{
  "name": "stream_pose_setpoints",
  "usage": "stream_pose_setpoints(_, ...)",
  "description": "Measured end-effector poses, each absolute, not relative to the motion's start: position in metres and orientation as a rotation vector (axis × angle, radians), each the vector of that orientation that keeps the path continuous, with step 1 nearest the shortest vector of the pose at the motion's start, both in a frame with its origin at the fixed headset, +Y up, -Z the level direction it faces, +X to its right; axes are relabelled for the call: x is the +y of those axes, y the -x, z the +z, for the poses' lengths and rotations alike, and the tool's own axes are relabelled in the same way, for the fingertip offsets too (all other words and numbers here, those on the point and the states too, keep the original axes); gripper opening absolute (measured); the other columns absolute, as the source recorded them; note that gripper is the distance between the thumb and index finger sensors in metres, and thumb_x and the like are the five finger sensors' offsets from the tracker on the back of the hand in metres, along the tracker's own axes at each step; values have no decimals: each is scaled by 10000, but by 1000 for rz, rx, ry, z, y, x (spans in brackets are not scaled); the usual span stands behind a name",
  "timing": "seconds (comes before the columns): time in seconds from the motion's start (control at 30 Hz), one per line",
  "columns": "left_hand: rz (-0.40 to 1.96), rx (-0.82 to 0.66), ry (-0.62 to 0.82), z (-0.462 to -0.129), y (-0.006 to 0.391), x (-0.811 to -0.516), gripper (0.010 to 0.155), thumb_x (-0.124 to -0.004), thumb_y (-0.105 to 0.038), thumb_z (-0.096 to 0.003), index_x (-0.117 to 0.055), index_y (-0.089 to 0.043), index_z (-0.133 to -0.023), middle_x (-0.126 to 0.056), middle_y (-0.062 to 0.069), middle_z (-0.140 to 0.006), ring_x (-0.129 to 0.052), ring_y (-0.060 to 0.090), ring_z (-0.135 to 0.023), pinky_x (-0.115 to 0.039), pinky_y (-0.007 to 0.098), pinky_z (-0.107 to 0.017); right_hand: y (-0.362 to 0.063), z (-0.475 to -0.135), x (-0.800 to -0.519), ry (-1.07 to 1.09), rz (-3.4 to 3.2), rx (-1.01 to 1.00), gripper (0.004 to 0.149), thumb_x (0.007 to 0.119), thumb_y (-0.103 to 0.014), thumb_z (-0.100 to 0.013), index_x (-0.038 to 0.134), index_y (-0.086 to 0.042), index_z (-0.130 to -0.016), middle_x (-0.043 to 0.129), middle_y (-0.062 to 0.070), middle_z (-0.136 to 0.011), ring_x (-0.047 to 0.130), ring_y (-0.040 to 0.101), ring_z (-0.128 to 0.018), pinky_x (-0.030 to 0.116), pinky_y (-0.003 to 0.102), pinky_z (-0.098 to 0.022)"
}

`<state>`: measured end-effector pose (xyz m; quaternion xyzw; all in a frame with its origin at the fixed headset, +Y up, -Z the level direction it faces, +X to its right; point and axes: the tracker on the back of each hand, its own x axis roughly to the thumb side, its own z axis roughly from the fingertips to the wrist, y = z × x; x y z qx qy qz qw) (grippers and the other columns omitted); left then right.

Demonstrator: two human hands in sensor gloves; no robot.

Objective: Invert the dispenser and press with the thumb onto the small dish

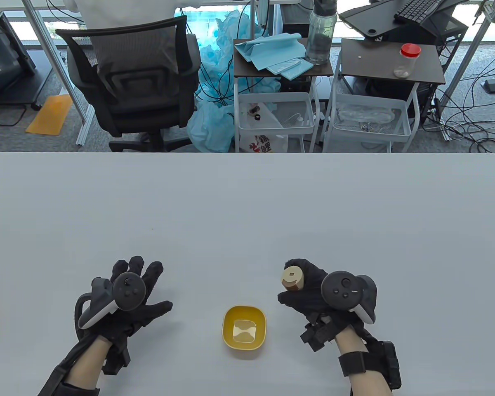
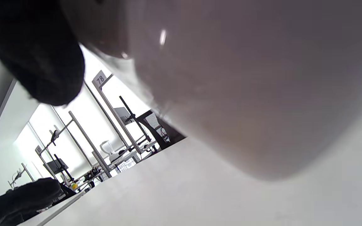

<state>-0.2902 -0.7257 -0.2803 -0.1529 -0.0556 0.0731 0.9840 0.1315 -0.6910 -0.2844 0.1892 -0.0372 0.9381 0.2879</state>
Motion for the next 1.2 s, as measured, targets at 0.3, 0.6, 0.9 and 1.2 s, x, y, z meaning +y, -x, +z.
stream_pose_setpoints(0.3, 158, -132, 295, -278, 290, -722, 883, -691, -807, -479, -155, -482, -1102, -87, 13, -1253, -132, 469, -1189, -232, 837, -706, -76, -288, -643, -705, 2944, 532, 853, 773, -722, -365, 775, -37, -873, 914, 190, -719, 985, 394, -541, 787, 587, -463)
stream_pose_setpoints(0.6, 154, -142, 298, -277, 289, -722, 885, -691, -808, -476, -155, -483, -1101, -90, 14, -1253, -133, 469, -1189, -232, 837, -706, 3, -295, -649, -894, 3285, 1098, 849, 736, -742, -363, 812, -44, -839, 940, 189, -683, 1007, 388, -507, 816, 572, -440)
stream_pose_setpoints(0.9, 152, -141, 301, -277, 290, -721, 887, -691, -809, -476, -155, -481, -1102, -92, 17, -1253, -133, 471, -1189, -232, 838, -704, 58, -300, -672, -1001, 3405, 1425, 778, 739, -679, -412, 838, -22, -819, 951, 218, -664, 1009, 413, -496, 814, 578, -429)
stream_pose_setpoints(1.2, 155, -144, 294, -277, 291, -720, 884, -690, -809, -477, -156, -483, -1102, -94, 15, -1255, -134, 470, -1189, -232, 837, -706, 71, -305, -684, -1055, 3391, 1534, 724, 748, -636, -435, 842, -30, -819, 949, 221, -673, 1007, 416, -513, 811, 574, -443)
